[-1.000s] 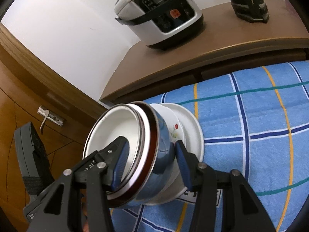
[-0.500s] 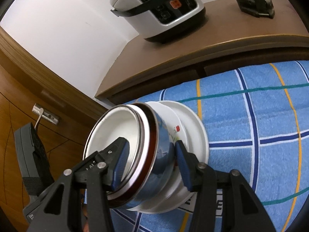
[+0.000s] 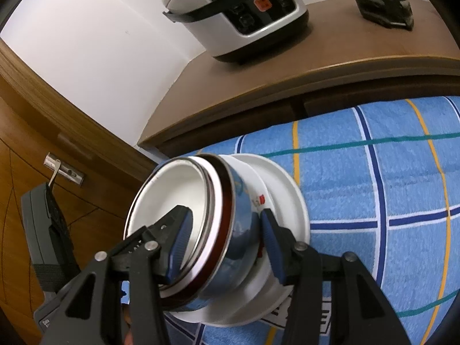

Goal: Organize plates and bowls
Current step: 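Lower the bowl stack onto the floral plates with the left gripper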

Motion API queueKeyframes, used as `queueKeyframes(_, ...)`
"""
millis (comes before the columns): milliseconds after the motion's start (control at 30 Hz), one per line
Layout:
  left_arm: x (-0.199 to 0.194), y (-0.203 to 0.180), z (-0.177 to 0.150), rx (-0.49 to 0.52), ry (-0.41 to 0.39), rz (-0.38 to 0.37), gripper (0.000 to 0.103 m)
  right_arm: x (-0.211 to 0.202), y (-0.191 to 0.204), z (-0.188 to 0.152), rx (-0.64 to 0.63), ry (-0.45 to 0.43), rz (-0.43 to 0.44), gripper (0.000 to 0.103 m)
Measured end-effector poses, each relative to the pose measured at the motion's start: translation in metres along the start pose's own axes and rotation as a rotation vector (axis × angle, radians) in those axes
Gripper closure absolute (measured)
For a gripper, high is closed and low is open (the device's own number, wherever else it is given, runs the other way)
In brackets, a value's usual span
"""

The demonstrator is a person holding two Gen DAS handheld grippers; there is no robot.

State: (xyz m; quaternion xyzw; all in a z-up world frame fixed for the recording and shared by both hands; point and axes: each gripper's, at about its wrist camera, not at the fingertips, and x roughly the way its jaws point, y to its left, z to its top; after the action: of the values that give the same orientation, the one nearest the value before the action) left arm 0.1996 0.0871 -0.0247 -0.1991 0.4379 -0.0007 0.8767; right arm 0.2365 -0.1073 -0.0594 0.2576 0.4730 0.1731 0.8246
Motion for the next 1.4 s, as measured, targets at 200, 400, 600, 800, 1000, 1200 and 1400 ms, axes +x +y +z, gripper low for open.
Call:
queueKeyframes(200,-0.002,-0.001,-0.002,0.007,-0.012,0.010,0.068,0.001,0.000,-0.002,-0.001,-0.004,0.012,0.054)
queueKeyframes(400,-0.004,0.000,-0.002,0.031,-0.034,0.029,0.069,0.004,-0.002,-0.006,-0.011,-0.017,0.036,0.055)
queueKeyframes(600,-0.004,-0.002,-0.001,0.049,-0.043,0.034,0.069,0.004,-0.001,-0.008,-0.045,-0.054,0.030,0.056)
queueKeyframes(800,-0.005,-0.004,-0.002,0.069,-0.048,0.053,0.069,0.002,0.001,-0.011,-0.071,-0.086,0.034,0.055)
queueKeyframes(1000,-0.004,-0.005,-0.002,0.071,-0.046,0.061,0.067,-0.005,0.002,-0.013,-0.090,-0.127,0.050,0.051)
queueKeyframes(1200,-0.003,-0.006,-0.003,0.058,-0.031,0.055,0.060,-0.008,0.002,-0.013,-0.108,-0.157,0.034,0.049)
queueKeyframes(1400,-0.004,-0.010,-0.002,0.073,-0.039,0.076,0.055,-0.008,-0.003,-0.012,-0.108,-0.160,0.023,0.049)
